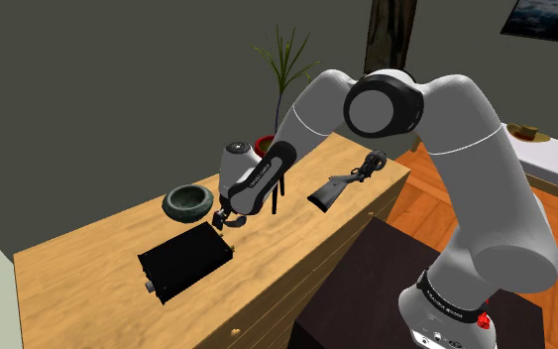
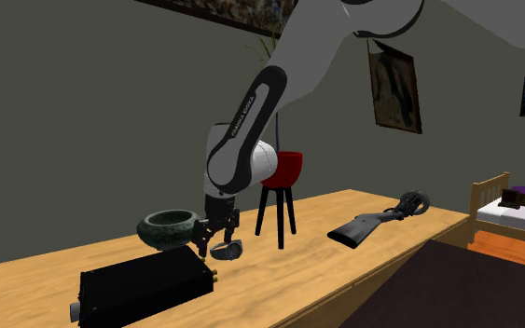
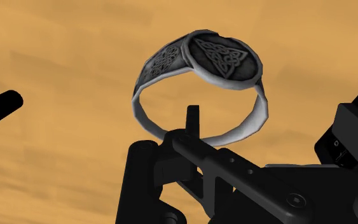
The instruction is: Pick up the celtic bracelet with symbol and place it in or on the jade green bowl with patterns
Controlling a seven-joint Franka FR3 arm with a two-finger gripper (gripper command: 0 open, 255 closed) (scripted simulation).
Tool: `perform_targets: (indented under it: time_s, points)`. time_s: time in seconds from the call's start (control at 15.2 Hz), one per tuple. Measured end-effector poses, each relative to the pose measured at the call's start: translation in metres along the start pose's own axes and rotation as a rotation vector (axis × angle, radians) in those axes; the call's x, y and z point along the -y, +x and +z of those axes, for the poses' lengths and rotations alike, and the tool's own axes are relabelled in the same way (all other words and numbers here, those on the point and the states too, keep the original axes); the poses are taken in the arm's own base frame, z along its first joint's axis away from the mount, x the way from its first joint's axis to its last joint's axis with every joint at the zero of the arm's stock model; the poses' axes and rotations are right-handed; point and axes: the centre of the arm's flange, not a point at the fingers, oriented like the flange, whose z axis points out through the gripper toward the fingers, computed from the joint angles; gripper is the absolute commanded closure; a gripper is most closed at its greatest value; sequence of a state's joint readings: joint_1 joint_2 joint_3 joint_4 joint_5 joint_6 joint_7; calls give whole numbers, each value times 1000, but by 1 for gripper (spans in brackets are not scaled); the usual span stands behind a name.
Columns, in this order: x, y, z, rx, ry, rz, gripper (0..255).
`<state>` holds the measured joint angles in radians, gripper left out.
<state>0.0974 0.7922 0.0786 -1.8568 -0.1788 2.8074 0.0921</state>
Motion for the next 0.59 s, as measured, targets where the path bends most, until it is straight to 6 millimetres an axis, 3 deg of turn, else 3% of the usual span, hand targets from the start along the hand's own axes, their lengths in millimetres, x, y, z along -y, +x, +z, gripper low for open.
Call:
perform_targets:
  time_s: [0.2,0.26,0.59]
  points:
    - [0,0,0,0,0,0,0]
    - [0,0,0,0,0,0,255]
    - [0,0,0,0,0,0,255]
